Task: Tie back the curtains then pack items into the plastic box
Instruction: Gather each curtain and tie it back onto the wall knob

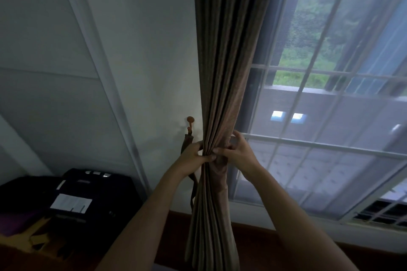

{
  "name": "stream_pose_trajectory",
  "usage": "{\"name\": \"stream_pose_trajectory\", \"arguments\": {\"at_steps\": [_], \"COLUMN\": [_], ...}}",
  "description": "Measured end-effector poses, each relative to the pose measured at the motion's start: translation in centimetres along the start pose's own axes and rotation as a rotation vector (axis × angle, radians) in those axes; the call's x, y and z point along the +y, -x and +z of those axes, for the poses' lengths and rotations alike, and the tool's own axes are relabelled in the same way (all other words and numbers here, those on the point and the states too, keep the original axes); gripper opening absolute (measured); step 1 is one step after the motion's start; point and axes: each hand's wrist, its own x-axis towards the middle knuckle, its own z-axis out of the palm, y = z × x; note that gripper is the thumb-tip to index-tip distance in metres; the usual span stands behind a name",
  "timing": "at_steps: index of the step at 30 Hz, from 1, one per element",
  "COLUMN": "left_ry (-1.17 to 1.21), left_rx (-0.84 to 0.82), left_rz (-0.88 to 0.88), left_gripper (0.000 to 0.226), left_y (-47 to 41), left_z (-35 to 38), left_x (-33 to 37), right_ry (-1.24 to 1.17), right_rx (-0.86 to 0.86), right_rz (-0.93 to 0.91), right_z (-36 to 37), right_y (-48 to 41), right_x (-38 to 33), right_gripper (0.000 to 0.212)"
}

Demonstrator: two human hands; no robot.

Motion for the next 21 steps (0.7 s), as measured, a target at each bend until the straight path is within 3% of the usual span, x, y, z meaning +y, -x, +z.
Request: {"name": "stream_pose_trajectory", "arguments": {"at_steps": [5, 10, 12, 16, 21], "left_ry": [-0.028, -0.02, 0.028, 0.2, 0.135], "left_rx": [-0.065, 0.082, 0.141, 0.172, 0.154], "left_rz": [-0.059, 0.021, 0.013, -0.077, -0.048], "left_gripper": [0.048, 0.039, 0.041, 0.051, 0.022], "left_y": [-1.5, -0.8, -0.2, 0.6, 0.7], "left_z": [-1.0, -0.2, 0.2, -0.1, -1.5], "left_x": [0.1, 0.1, -0.3, -1.2, -2.9], "right_ry": [0.252, 0.317, 0.314, 0.343, 0.362], "right_rx": [-0.041, 0.018, 0.015, -0.022, -0.016], "right_rz": [-0.031, -0.148, -0.105, -0.095, -0.077], "right_z": [-0.3, -0.2, 0.0, 0.8, 0.7], "right_y": [-0.8, -1.0, -0.9, -0.8, -1.4], "right_x": [-0.1, 0.8, 1.1, 2.0, 2.5], "right_gripper": [0.032, 0.02, 0.018, 0.036, 0.036]}}
